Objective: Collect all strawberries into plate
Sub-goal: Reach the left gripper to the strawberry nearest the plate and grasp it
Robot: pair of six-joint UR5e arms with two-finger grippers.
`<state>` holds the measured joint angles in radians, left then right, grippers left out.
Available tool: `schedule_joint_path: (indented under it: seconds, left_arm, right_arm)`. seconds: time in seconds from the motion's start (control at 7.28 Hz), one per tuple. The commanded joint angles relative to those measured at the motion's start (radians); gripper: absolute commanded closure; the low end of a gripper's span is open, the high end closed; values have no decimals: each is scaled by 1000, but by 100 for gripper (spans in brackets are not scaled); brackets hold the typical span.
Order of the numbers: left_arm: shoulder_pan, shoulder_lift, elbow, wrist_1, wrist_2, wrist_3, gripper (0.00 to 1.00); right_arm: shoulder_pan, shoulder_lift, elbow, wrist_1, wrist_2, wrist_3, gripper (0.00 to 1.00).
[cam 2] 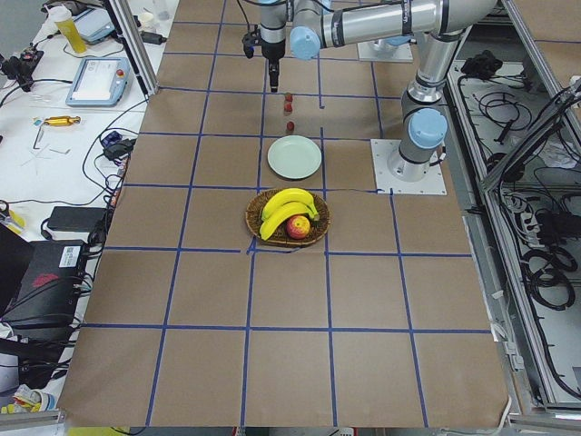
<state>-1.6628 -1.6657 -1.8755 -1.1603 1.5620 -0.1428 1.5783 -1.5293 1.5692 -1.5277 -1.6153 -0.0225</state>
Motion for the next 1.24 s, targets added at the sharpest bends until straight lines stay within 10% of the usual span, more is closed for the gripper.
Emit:
schedule_joint_path:
  seconds: [0.0, 0.41, 0.69, 1.1]
  left_arm:
    - [0, -58, -256, 341, 15, 3, 0]
    - [-9, -172, -284, 392, 29, 20, 14]
    - [-18, -174, -274, 392, 36, 37, 100]
    - [-20, -146, -236, 380, 73, 54, 100]
  right_arm:
    - [0, 0, 0, 1, 0, 3, 0]
    - [0, 0, 0, 1, 0, 3, 0]
    - [0, 0, 0, 1, 0, 3, 0]
    - [0, 0, 0, 1, 0, 3, 0]
